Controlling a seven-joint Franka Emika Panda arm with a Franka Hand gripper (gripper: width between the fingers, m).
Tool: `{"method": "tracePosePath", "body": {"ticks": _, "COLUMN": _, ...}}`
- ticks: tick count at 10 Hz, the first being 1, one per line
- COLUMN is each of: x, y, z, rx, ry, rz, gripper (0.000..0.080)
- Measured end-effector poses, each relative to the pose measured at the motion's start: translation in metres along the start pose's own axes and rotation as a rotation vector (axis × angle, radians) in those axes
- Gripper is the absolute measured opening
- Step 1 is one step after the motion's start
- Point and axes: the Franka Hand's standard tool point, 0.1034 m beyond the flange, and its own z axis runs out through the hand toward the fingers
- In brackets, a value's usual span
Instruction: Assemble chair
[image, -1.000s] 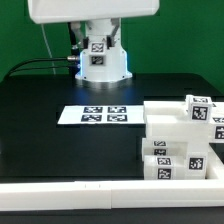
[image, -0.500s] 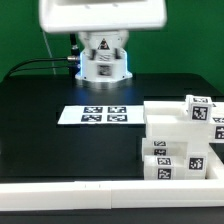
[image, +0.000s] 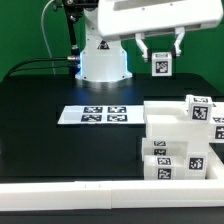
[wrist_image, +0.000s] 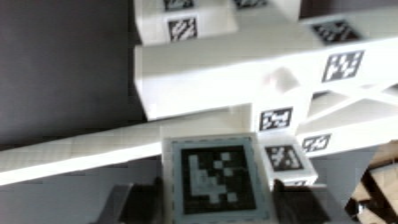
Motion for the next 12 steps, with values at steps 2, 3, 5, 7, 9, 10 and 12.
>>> {"method": "tracePosePath", "body": {"ticks": 2, "x": -0.001, "y": -0.003, "z": 0.002, "rx": 0.001, "ry": -0.003, "rz": -0.019, "gripper": 0.0284}}
{"method": "tracePosePath", "body": {"ticks": 3, "x": -0.001, "y": -0.019, "z": 0.006, "rx": 0.011, "ry": -0.003, "rz": -0.048, "gripper": 0.0284}}
{"method": "tracePosePath", "body": {"ticks": 5, "x": 0.013, "y": -0.047, "z": 0.010, "rx": 0.033, "ry": 0.010, "rz": -0.101, "gripper": 0.0284}}
{"method": "tracePosePath", "body": {"ticks": 7, "x": 0.012, "y": -0.046, "z": 0.010, "rx": 0.032, "ry": 0.010, "rz": -0.107, "gripper": 0.0284}}
{"method": "tracePosePath", "body": {"ticks": 9, "x": 0.012, "y": -0.046, "z": 0.010, "rx": 0.032, "ry": 0.010, "rz": -0.111, "gripper": 0.0284}}
{"method": "tracePosePath", "body": {"ticks": 10, "x": 0.010, "y": -0.048, "z": 0.012, "rx": 0.031, "ry": 0.006, "rz": -0.116, "gripper": 0.0284}}
{"method": "tracePosePath", "body": {"ticks": 12, "x": 0.006, "y": -0.051, "z": 0.018, "rx": 0.028, "ry": 0.005, "rz": -0.151, "gripper": 0.0284}}
